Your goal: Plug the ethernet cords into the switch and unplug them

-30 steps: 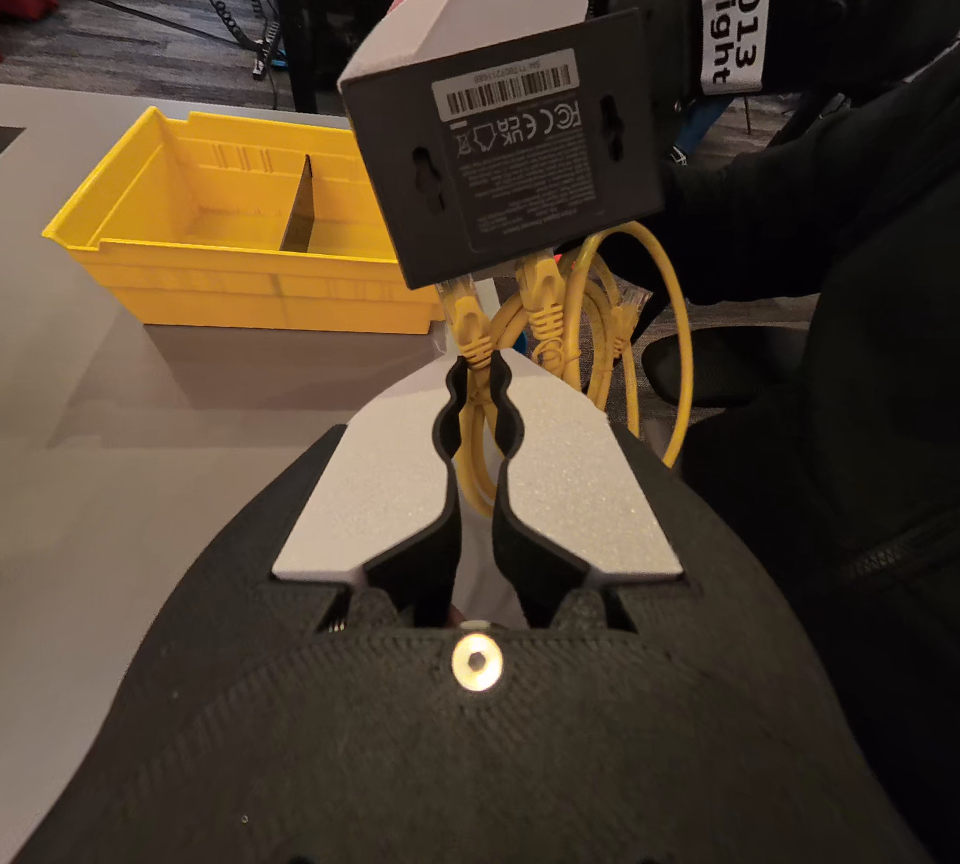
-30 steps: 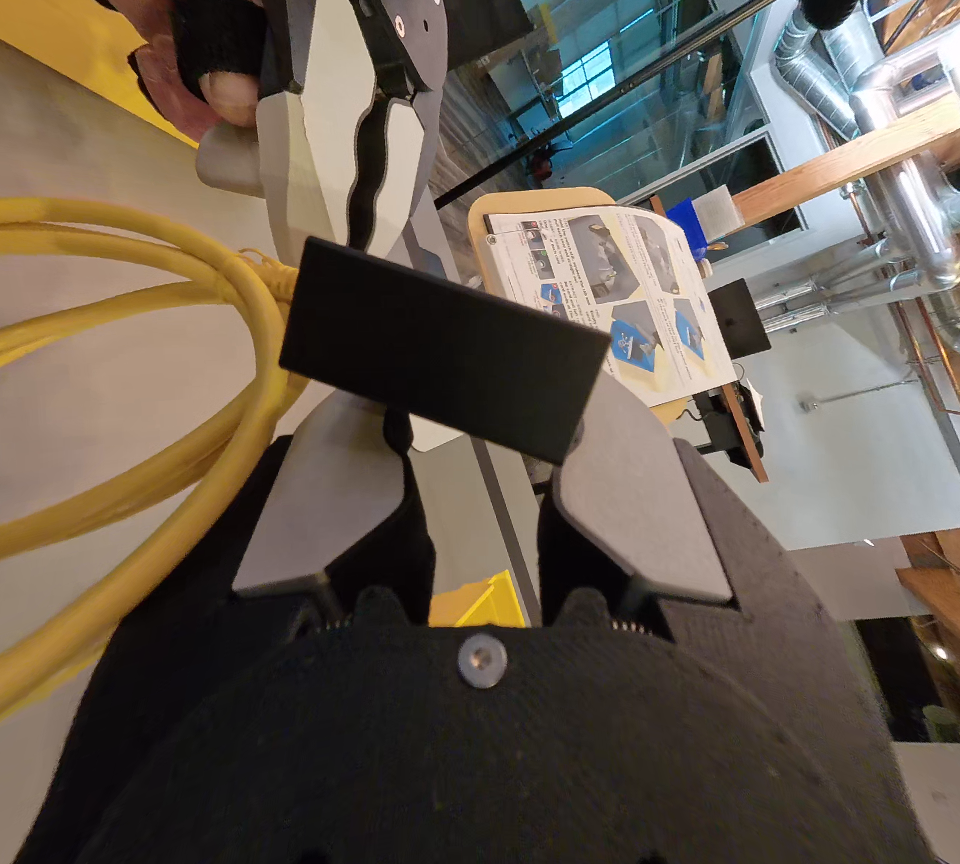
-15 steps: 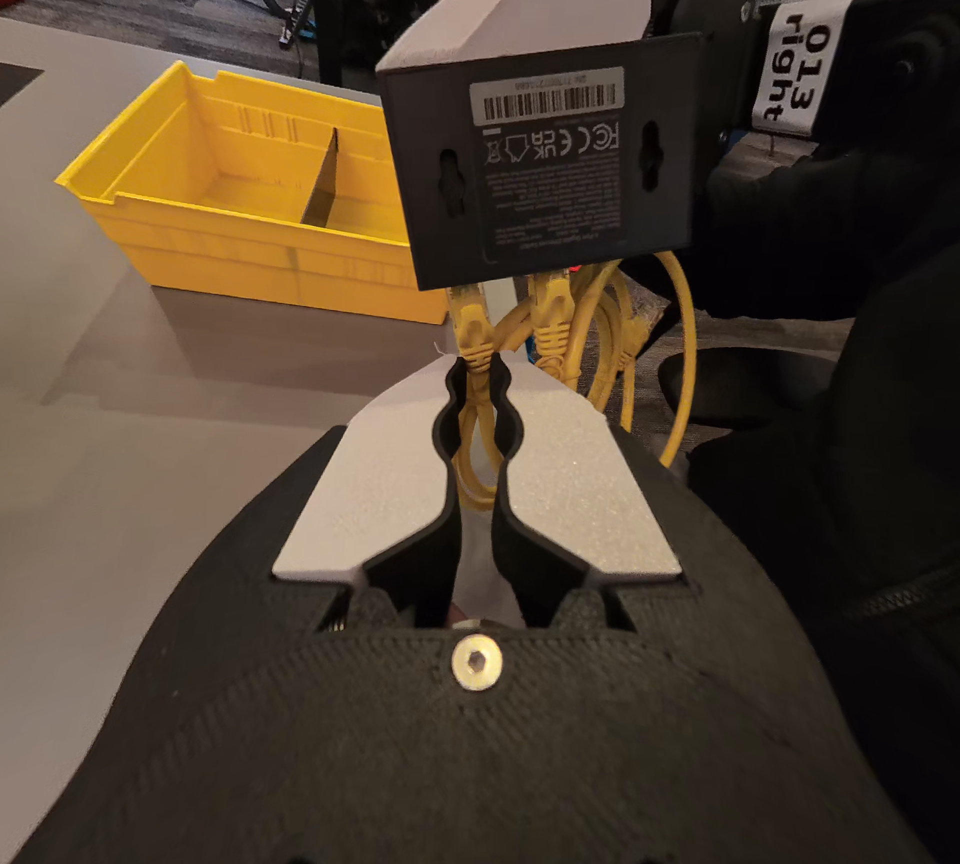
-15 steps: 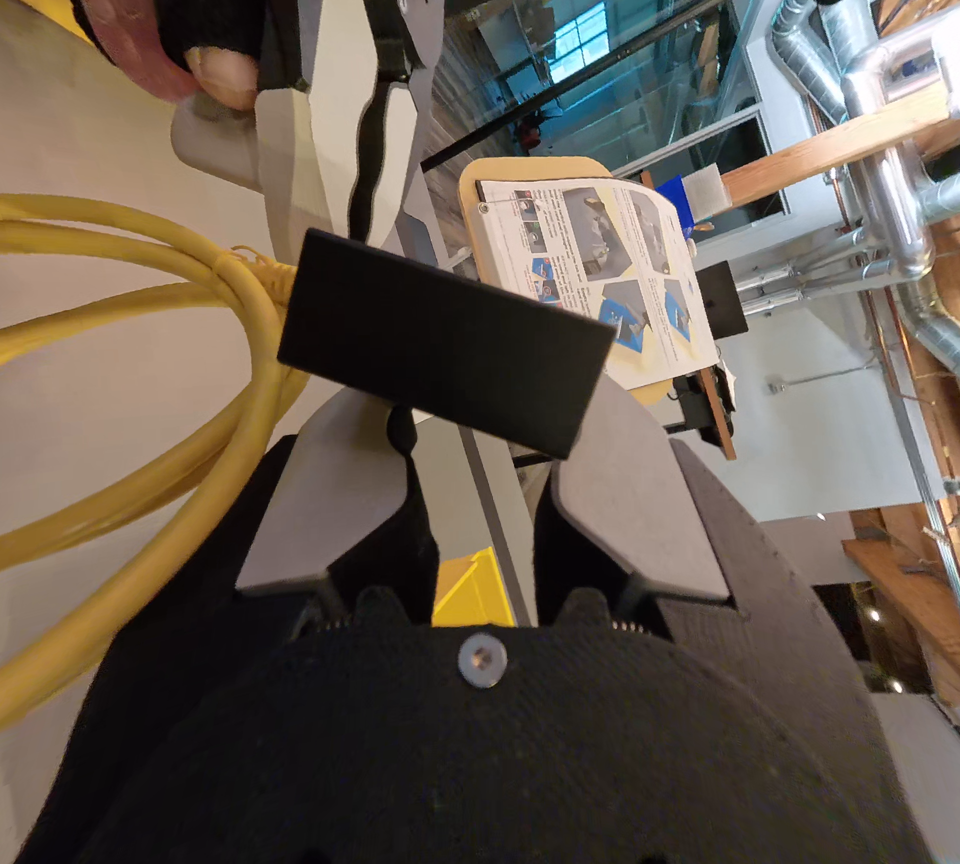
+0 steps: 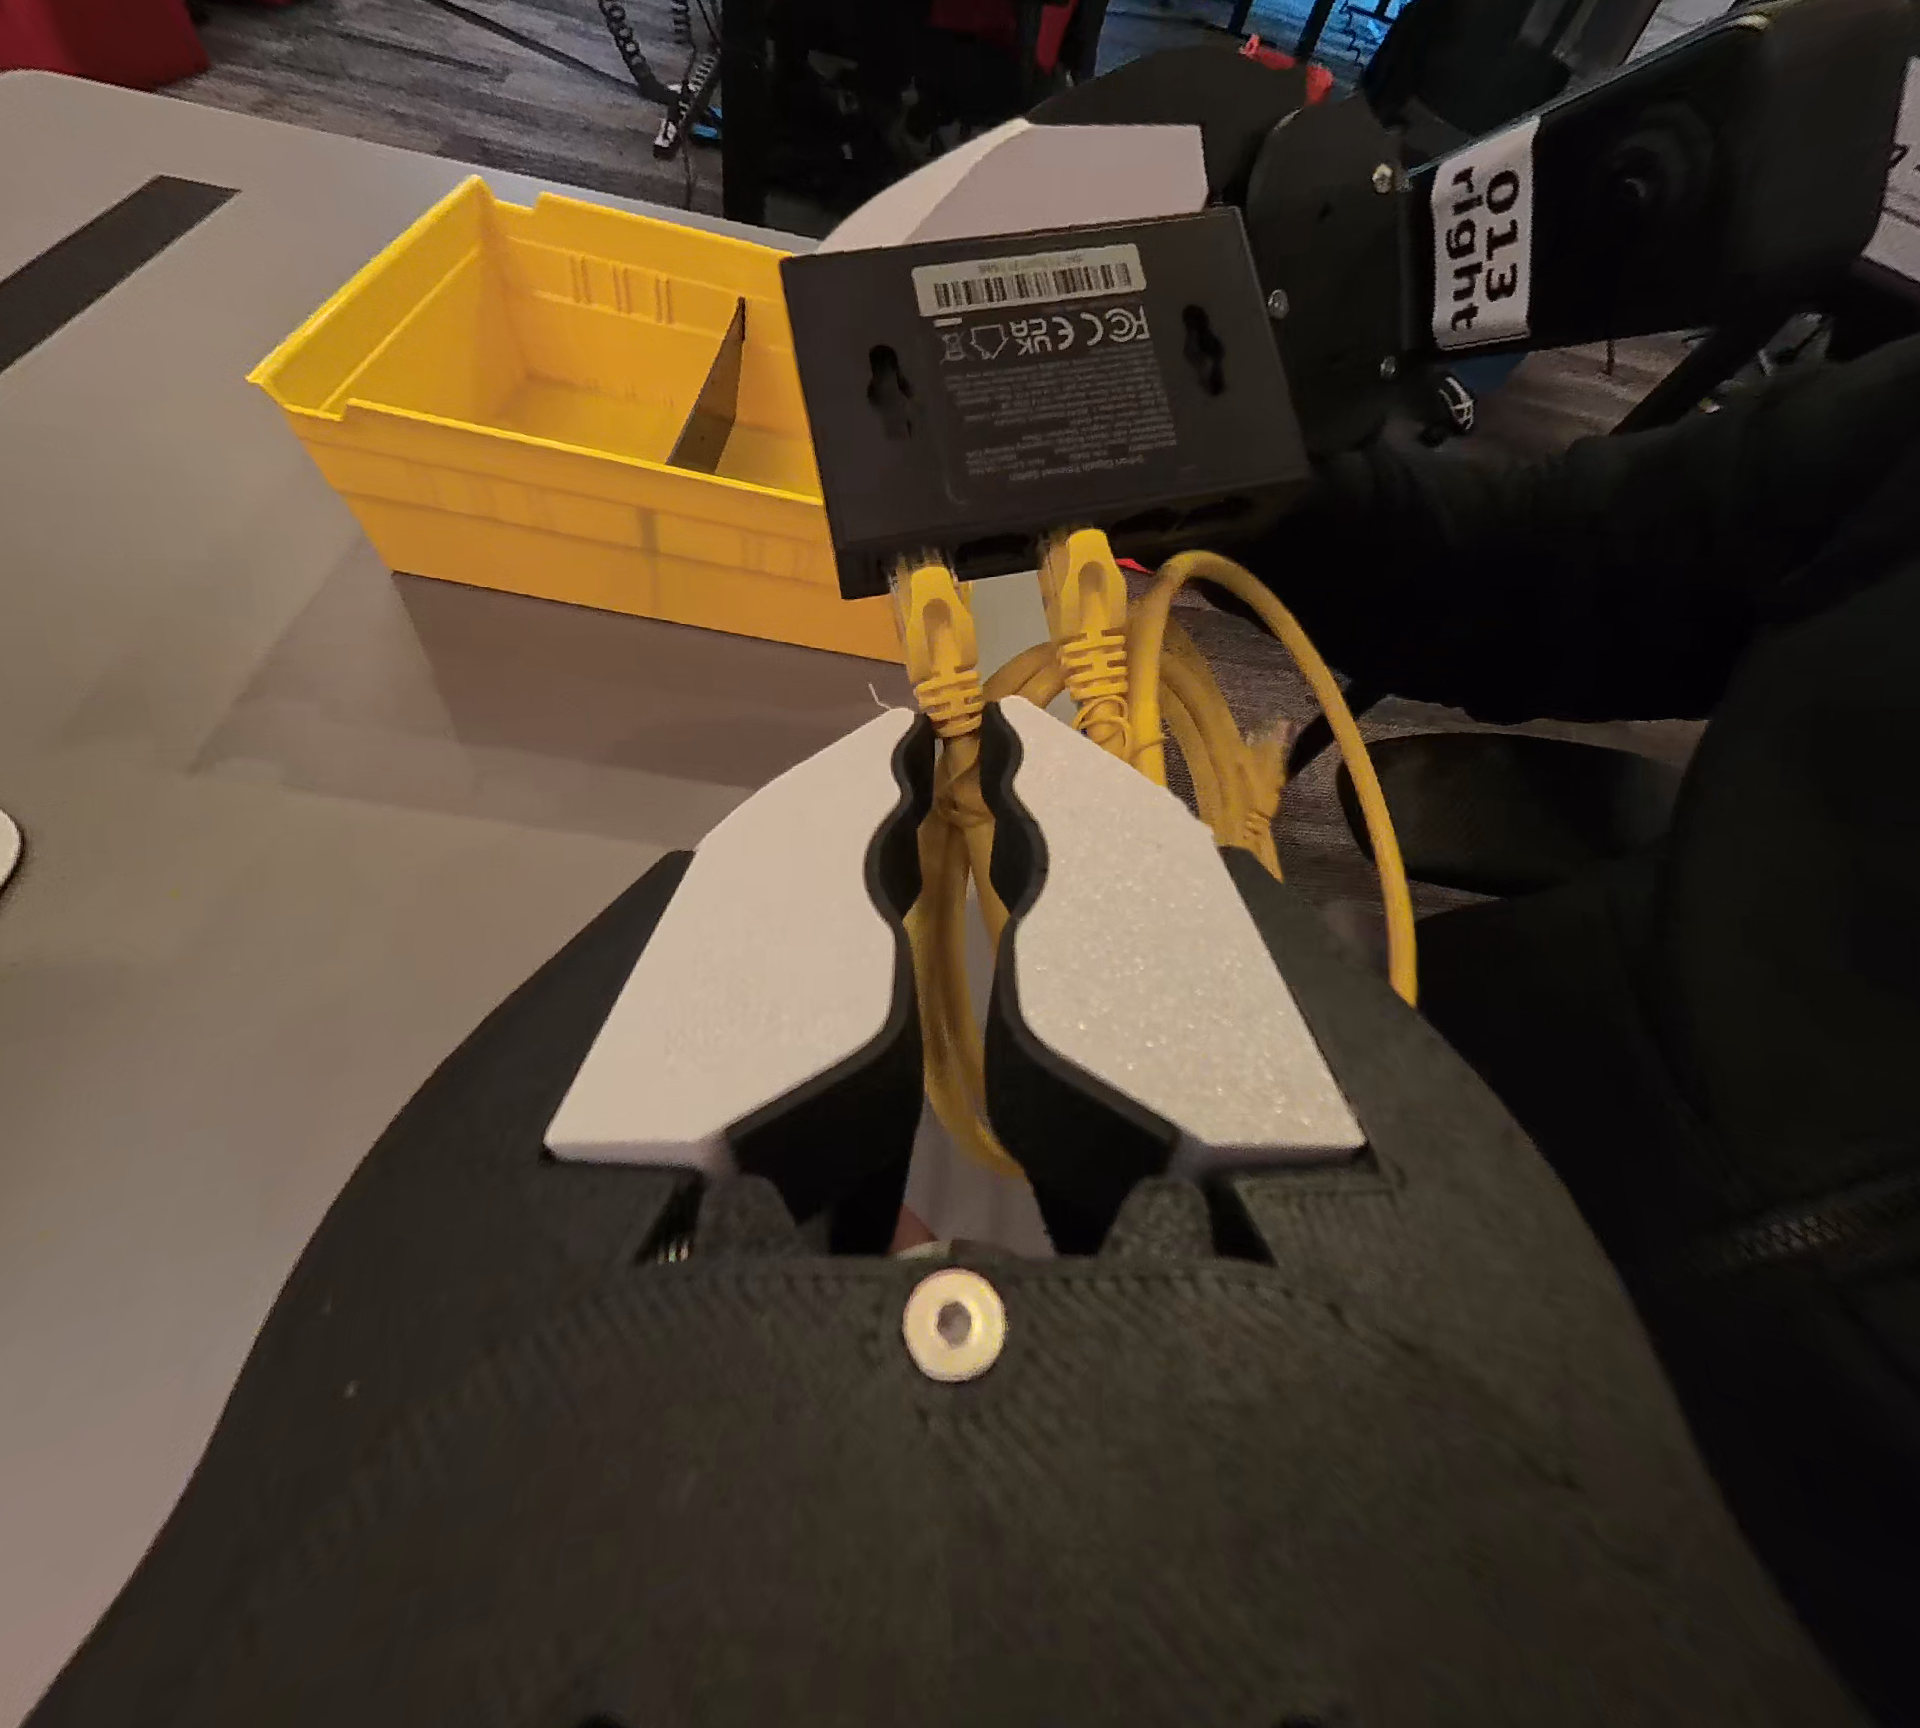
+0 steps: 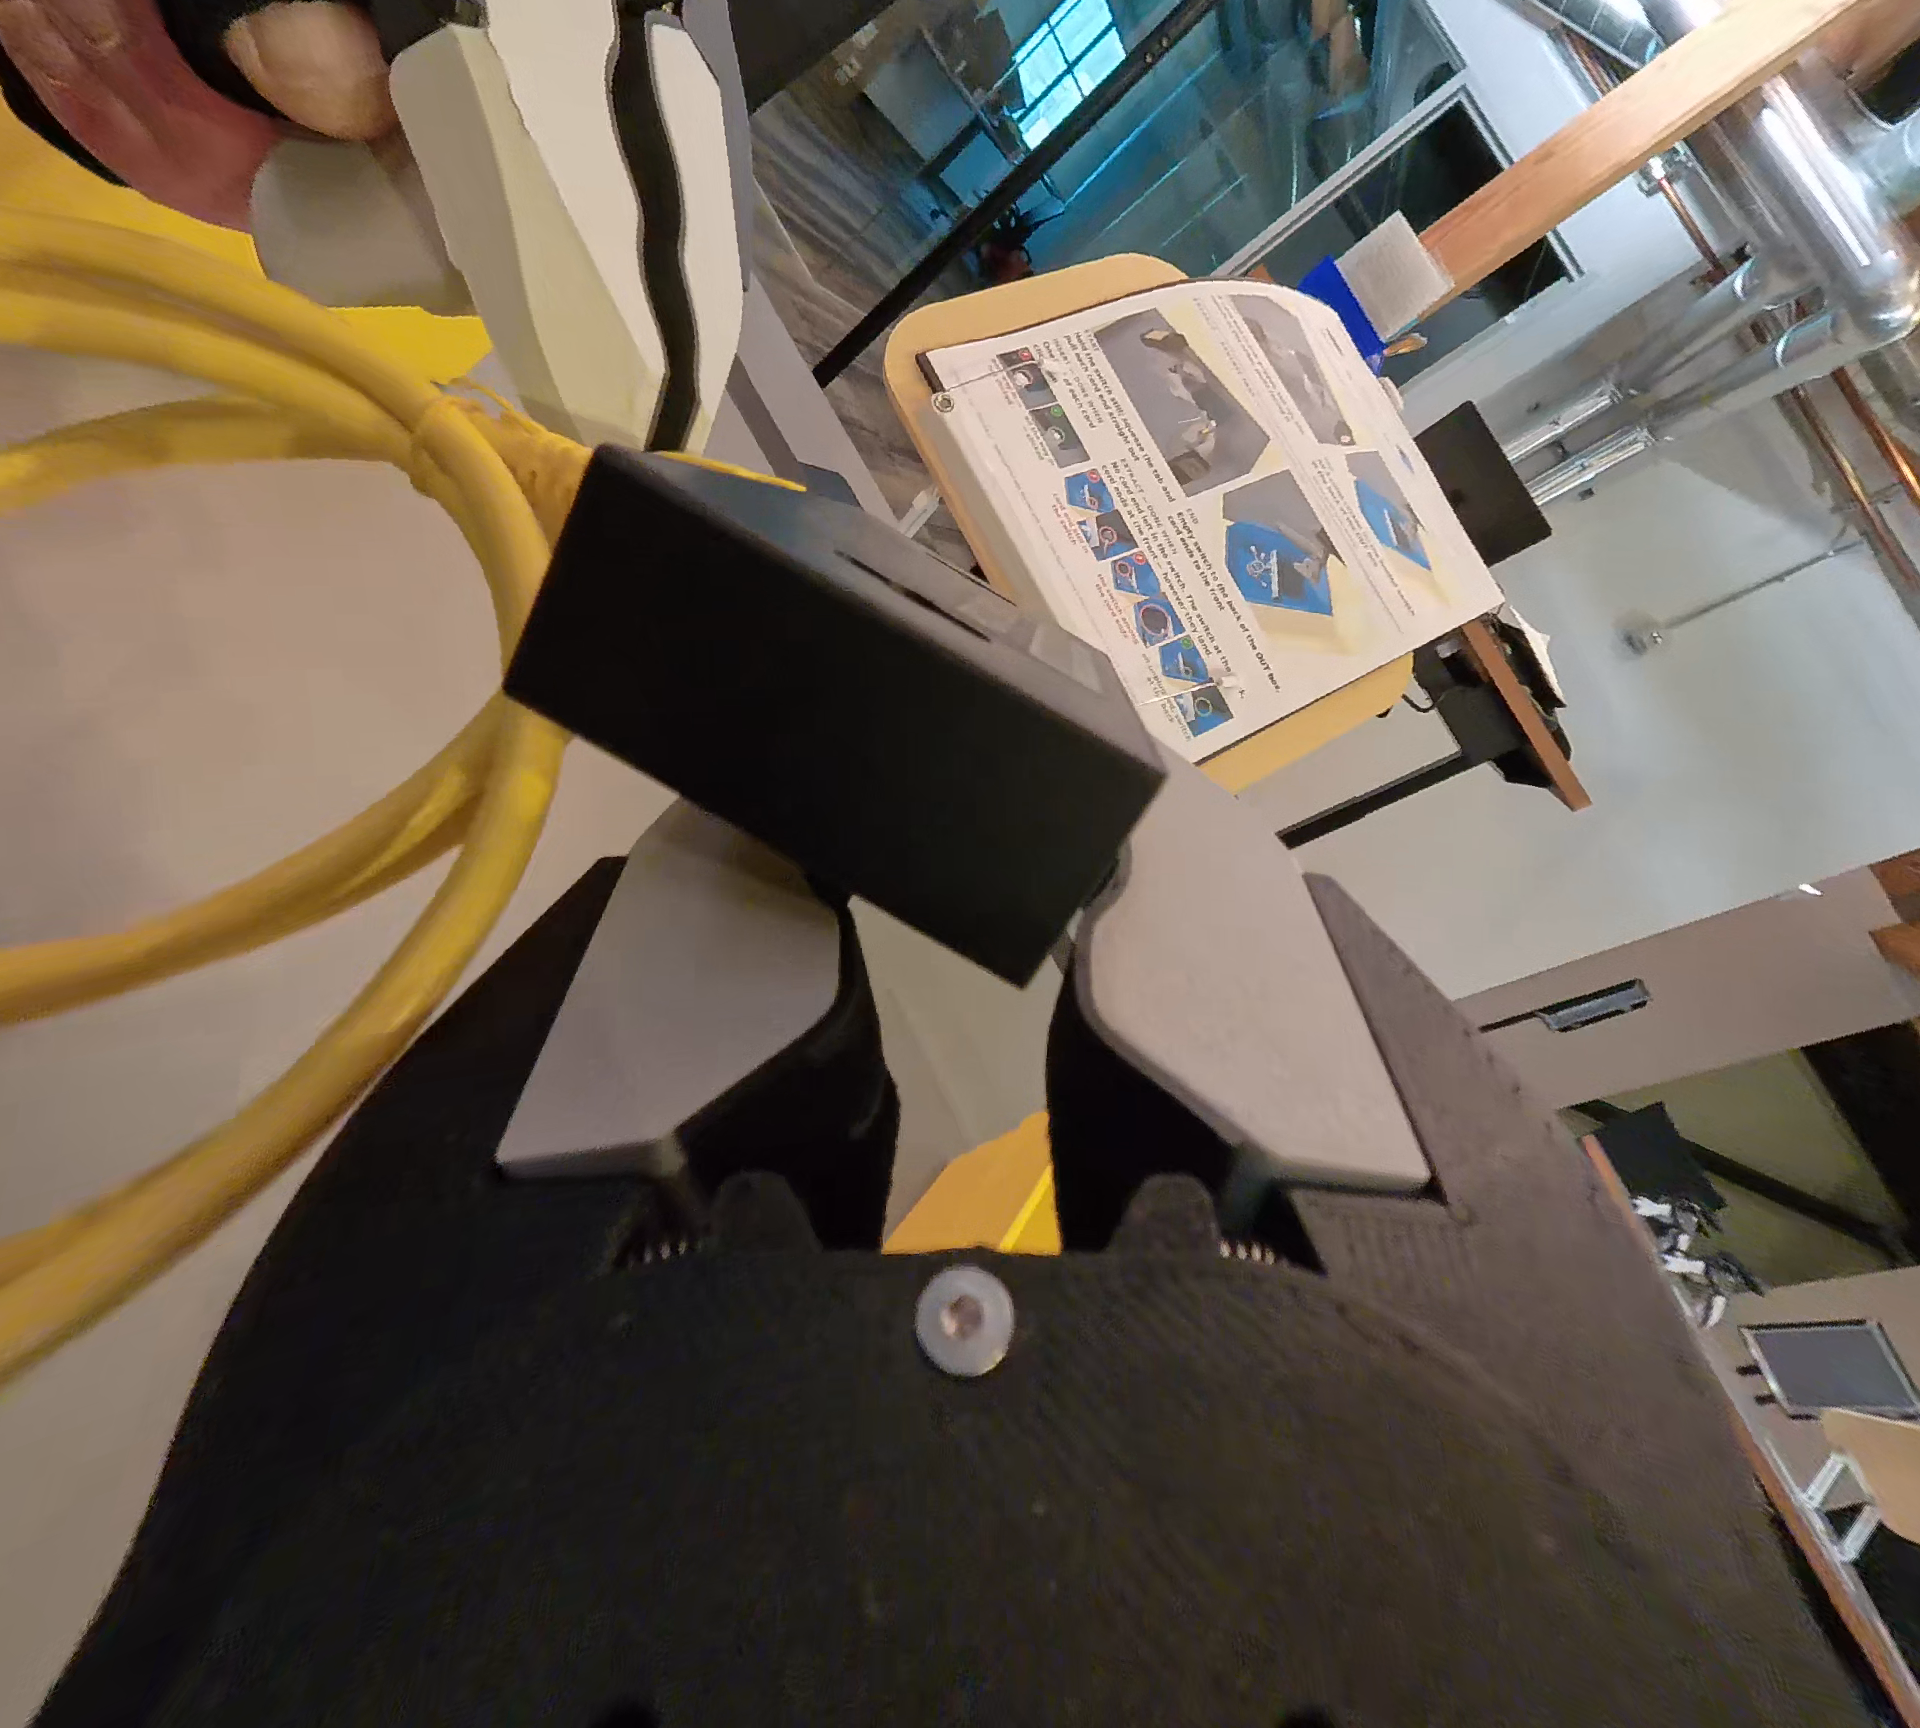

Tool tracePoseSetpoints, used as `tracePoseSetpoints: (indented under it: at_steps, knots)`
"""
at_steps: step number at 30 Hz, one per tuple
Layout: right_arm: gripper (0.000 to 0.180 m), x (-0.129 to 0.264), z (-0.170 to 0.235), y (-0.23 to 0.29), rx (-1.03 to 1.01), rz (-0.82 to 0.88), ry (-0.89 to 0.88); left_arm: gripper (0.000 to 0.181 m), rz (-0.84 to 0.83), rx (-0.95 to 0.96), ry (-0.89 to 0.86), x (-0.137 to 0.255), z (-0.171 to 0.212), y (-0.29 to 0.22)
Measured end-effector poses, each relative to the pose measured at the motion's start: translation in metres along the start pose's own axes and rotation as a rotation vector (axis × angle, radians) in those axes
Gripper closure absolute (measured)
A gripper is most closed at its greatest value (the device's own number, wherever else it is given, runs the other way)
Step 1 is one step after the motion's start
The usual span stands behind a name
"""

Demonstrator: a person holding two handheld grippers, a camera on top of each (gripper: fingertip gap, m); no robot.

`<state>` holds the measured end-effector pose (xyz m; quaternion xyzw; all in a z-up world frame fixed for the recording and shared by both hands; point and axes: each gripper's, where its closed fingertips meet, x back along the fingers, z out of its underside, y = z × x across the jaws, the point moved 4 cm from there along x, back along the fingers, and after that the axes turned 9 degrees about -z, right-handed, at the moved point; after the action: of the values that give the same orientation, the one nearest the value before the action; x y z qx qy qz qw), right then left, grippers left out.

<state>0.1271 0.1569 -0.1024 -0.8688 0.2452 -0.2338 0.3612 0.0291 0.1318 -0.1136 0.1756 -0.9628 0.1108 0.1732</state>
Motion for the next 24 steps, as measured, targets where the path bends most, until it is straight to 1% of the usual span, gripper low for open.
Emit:
tracePoseSetpoints:
  at_steps: [2, 5, 8, 9, 12, 14, 16, 17, 22, 24]
  knots:
    - [0.144, -0.001, -0.001, 0.001, 0.012, 0.002, 0.003, 0.174, -0.014, -0.023, 0.019, 0.0, 0.002, -0.001]
    - [0.147, -0.003, 0.002, 0.002, -0.006, -0.003, -0.004, 0.174, -0.027, -0.015, -0.011, 0.002, -0.001, -0.001]
    - [0.146, -0.005, 0.0, 0.001, 0.002, 0.007, 0.009, 0.174, -0.036, -0.015, 0.004, 0.002, 0.0, 0.001]
    - [0.148, -0.005, 0.0, 0.002, -0.009, -0.007, -0.004, 0.174, -0.023, -0.021, 0.004, 0.003, 0.0, 0.0]
    - [0.145, -0.009, 0.003, 0.004, -0.032, -0.037, 0.001, 0.173, -0.035, -0.024, 0.023, 0.006, 0.002, 0.003]
    - [0.132, -0.009, 0.0, 0.004, -0.02, -0.034, -0.005, 0.173, -0.037, 0.016, -0.034, 0.014, -0.006, 0.008]
    - [0.116, -0.011, -0.006, 0.009, 0.021, -0.025, 0.004, 0.173, -0.057, 0.014, -0.022, 0.02, -0.007, 0.015]
    - [0.113, -0.013, -0.007, 0.01, 0.058, -0.011, 0.023, 0.173, -0.052, 0.022, -0.014, 0.022, -0.007, 0.016]
    - [0.111, -0.013, -0.014, 0.008, 0.223, 0.048, 0.067, 0.173, -0.045, 0.034, 0.024, 0.026, -0.008, 0.02]
    - [0.107, -0.012, -0.017, 0.007, 0.296, 0.068, 0.079, 0.173, -0.033, 0.049, 0.013, 0.028, -0.011, 0.022]
